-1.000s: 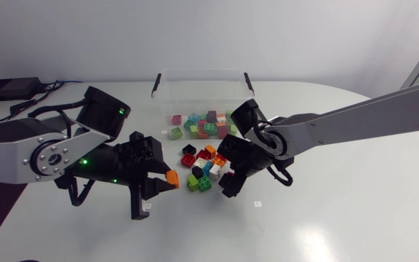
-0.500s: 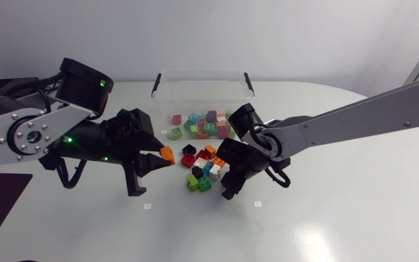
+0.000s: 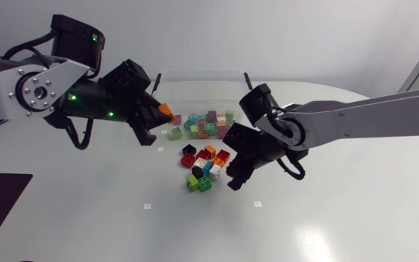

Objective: Place the duplo bricks in the container

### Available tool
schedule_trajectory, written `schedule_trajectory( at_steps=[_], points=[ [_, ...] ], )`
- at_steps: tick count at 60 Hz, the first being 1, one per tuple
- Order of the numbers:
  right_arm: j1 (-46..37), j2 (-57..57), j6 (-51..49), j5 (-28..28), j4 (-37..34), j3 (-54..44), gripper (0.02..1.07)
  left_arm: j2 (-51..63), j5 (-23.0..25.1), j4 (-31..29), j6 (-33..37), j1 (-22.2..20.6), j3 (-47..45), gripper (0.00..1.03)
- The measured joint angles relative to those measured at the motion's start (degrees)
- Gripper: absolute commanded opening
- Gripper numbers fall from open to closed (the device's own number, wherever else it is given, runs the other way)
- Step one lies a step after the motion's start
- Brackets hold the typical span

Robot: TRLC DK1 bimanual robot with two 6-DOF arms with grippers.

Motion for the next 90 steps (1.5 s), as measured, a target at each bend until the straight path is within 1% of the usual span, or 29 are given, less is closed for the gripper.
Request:
schedule_trajectory(
  at_steps=[4, 15, 34, 45, 54, 55, 56, 57, 58, 59, 60, 61, 62, 63, 64, 65, 66, 67, 82, 90],
  points=[
    [-0.42, -1.99, 0.00, 0.00, -0.61, 0.11, 0.22, 2.21, -0.17, 1.64, -1.53, 0.76, 1.46, 0.30],
    [-1.16, -4.87, 0.28, 0.00, -2.58, 1.66, 0.22, 7.87, -0.94, 3.08, -4.96, 2.54, 6.47, 0.30],
    [-2.60, -5.75, 3.17, -0.07, -2.82, 8.70, 0.22, 15.23, -2.78, 4.72, -10.36, 2.97, 17.53, 0.30],
    [-3.76, -5.33, 5.29, -0.17, -2.40, 13.31, 0.22, 20.72, -4.72, 5.16, -12.09, 2.91, 22.03, 0.31],
    [-5.14, -3.30, 6.97, -0.74, -1.86, 16.87, 0.22, 25.77, -5.35, 5.16, -13.33, 2.91, 25.92, 0.31],
    [-5.27, -2.95, 7.06, -0.94, -1.75, 17.25, 0.22, 26.36, -5.57, 5.16, -13.42, 2.91, 26.45, 0.33],
    [-5.44, -2.69, 7.23, -0.98, -1.73, 17.57, 0.22, 26.84, -5.84, 5.16, -13.55, 2.91, 26.86, 0.36],
    [-5.51, -2.40, 7.39, -1.14, -1.64, 17.90, 0.22, 27.30, -5.99, 5.16, -13.59, 2.91, 27.30, 0.43],
    [-5.55, -2.16, 7.39, -1.14, -1.57, 18.12, 0.22, 27.61, -5.97, 5.18, -13.73, 2.91, 27.58, 0.46],
    [-5.68, -1.77, 7.48, -1.14, -1.51, 18.53, 0.22, 28.13, -6.01, 5.18, -13.79, 2.91, 28.09, 0.57],
    [-5.84, -1.46, 7.61, -1.14, -1.51, 18.93, 0.22, 28.52, -6.16, 5.18, -13.84, 2.91, 28.44, 0.60],
    [-5.84, -1.09, 7.67, -1.16, -1.49, 19.32, 0.22, 28.96, -6.23, 5.16, -14.01, 2.91, 28.89, 0.70],
    [-5.90, -0.87, 7.85, -1.14, -1.51, 19.67, 0.22, 29.31, -6.36, 5.16, -14.19, 2.91, 29.27, 0.73],
    [-5.95, -0.50, 7.85, -1.14, -1.49, 20.00, 0.22, 29.53, -6.36, 5.18, -14.34, 2.91, 29.51, 0.85],
    [-5.95, -0.17, 8.04, -1.16, -1.49, 20.33, 0.22, 29.77, -6.54, 5.16, -14.40, 2.86, 29.77, 0.89],
    [-6.01, 0.20, 8.26, -1.14, -1.49, 20.81, 0.22, 30.05, -6.58, 5.16, -14.43, 2.86, 30.05, 0.91],
    [-6.05, 0.44, 8.33, -1.14, -1.49, 21.09, 0.22, 30.18, -6.64, 5.18, -14.47, 2.86, 30.25, 0.97],
    [-6.05, 0.74, 8.48, -1.16, -1.51, 21.44, 0.22, 30.34, -6.73, 5.18, -14.64, 2.86, 30.45, 0.98],
    [-6.34, 5.03, 9.77, -1.18, -1.29, 27.61, 0.22, 30.12, -6.84, 5.53, -14.82, 2.93, 30.67, 0.98],
    [-6.69, 6.91, 10.05, -1.16, -1.29, 30.25, 0.22, 25.99, -6.51, 6.56, -14.71, 3.26, 26.40, 0.98]
  ],
)
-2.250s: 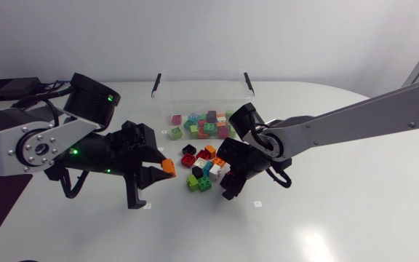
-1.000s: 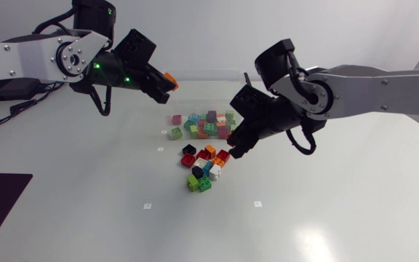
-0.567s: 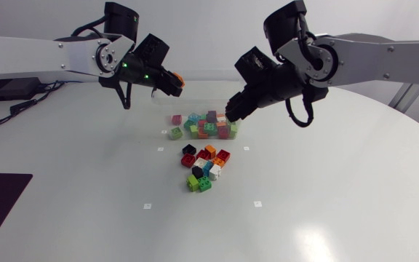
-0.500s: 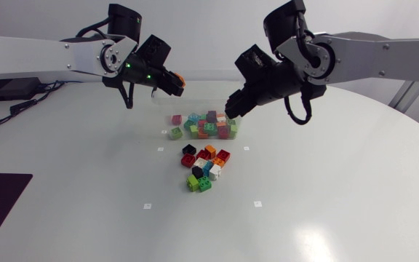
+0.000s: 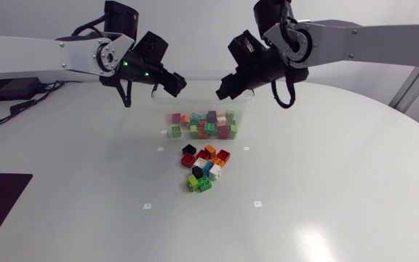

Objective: Place the duplo bricks in the container

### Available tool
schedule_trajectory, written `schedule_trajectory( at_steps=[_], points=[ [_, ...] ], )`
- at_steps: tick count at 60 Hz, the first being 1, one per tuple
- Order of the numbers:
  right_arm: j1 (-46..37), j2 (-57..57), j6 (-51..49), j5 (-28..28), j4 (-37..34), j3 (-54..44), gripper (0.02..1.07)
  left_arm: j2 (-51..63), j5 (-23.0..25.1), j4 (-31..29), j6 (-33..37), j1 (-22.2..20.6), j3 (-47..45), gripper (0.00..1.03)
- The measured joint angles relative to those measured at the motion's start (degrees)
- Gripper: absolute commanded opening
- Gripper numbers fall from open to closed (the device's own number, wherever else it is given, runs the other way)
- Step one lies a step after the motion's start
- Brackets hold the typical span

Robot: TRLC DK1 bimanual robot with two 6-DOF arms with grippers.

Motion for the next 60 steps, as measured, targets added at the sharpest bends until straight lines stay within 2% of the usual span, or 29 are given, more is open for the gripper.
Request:
schedule_trajectory(
  at_steps=[20, 32, 41, 45, 53, 60],
  points=[
    [-0.96, 5.64, 1.03, -0.17, 0.20, 6.69, 0.22, -15.04, 5.95, 1.33, 6.58, 1.18, -14.38, 0.98],
    [-1.46, 9.66, 1.44, -0.15, 0.17, 11.04, 0.22, -18.23, 8.87, -1.95, 13.77, 0.83, -22.29, 0.98],
    [-1.81, 12.83, 1.66, -0.17, 0.02, 14.29, 0.23, -18.23, 9.33, -4.98, 18.14, -1.86, -26.23, 0.98],
    [-1.81, 14.05, 1.68, -0.15, -0.44, 15.96, 0.31, -18.23, 9.44, -5.64, 19.39, -3.43, -27.43, 0.98],
    [-2.10, 15.82, 1.86, -0.20, -1.38, 18.71, 0.58, -18.16, 9.25, -6.62, 20.02, -6.03, -29.07, 0.98],
    [-2.51, 16.41, 1.86, -0.15, -1.60, 19.91, 0.90, -17.16, 8.02, -6.99, 20.11, -7.65, -29.11, 0.97]
  ],
)
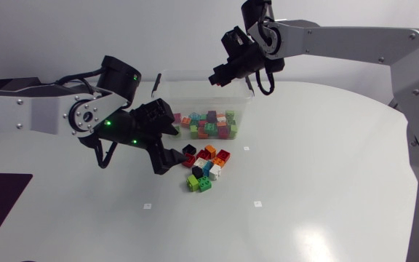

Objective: Place the duplo bricks in the container

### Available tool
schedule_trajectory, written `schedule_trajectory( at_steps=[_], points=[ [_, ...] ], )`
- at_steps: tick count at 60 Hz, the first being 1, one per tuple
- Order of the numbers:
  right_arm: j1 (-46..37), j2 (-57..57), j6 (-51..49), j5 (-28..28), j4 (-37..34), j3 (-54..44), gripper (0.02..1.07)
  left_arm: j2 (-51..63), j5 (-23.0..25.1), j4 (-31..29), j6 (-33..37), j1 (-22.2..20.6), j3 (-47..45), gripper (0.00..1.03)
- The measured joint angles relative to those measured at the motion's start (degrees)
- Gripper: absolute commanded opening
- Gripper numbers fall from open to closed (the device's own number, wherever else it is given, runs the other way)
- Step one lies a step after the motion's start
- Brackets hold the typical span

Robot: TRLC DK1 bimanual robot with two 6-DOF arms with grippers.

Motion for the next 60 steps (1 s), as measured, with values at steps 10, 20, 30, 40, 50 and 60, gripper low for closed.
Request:
schedule_trajectory(
  at_steps=[10, 20, 30, 40, 50, 60],
  points=[
    [-0.28, 0.00, 0.00, -0.02, -0.17, 0.00, 0.97, 3.80, -4.50, -0.76, -0.70, -3.04, -0.02, 0.96],
    [-0.37, -2.32, 0.00, -0.02, -0.17, -2.75, 0.97, 6.71, -7.89, -0.92, -3.67, -5.92, -0.07, 0.96],
    [-0.72, -9.16, 0.00, -0.33, 0.11, -8.90, 0.97, 9.70, -10.08, -0.96, -6.99, -6.58, -0.04, 0.96],
    [-2.01, -17.14, 0.00, -1.57, 1.40, -15.87, 0.97, 12.81, -11.32, -2.91, -9.42, -6.69, 1.22, 0.93],
    [-3.54, -23.06, -0.02, -2.45, 1.97, -22.60, 0.97, 14.34, -12.39, -3.96, -11.21, -7.28, 3.45, 0.92],
    [-4.83, -28.02, -0.04, -3.21, 2.91, -29.92, 0.97, 16.04, -12.41, -5.22, -12.28, -8.57, 5.31, 0.90]
  ],
)
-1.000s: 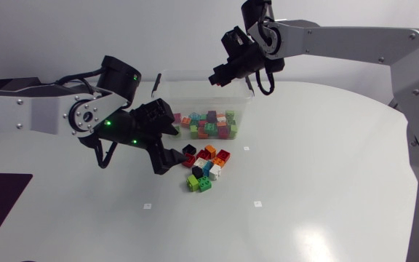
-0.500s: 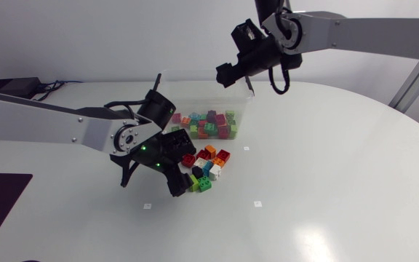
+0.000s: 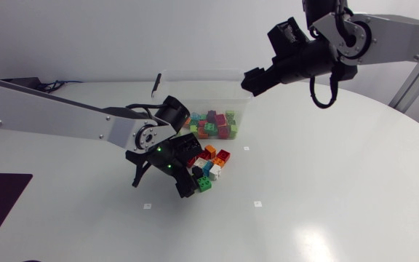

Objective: Place the duplo bricks in the container

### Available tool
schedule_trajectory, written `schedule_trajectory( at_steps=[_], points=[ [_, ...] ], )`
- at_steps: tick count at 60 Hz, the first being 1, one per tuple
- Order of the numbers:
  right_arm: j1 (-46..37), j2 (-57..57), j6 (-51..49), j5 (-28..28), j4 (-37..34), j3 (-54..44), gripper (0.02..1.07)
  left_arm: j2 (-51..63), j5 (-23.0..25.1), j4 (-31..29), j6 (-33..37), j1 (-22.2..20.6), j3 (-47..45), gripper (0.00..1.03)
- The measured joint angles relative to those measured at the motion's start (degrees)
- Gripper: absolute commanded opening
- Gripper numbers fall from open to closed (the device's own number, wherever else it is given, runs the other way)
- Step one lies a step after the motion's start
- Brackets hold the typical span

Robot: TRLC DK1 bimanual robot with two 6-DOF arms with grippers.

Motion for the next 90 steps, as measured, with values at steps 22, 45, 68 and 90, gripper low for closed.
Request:
schedule_trajectory(
  at_steps=[22, 45, 68, 90],
  points=[
    [-0.31, -10.95, 0.00, -1.18, 0.57, -13.46, 0.97, 1.75, -0.39, -0.39, -0.42, -0.70, 0.44, 0.58],
    [8.76, -13.66, 0.81, 2.23, -0.02, -22.75, 0.96, 2.03, -0.39, -0.39, -0.39, -0.70, 0.44, 0.29],
    [15.80, -7.76, 5.51, 4.98, -2.32, -23.82, 0.96, -2.14, -0.39, -0.42, 0.94, -0.68, -4.42, 0.28],
    [19.45, 1.46, 7.80, 5.07, -7.37, -18.05, 0.96, -6.86, -0.39, -0.42, 1.11, 1.09, -6.91, 0.28]
  ],
)
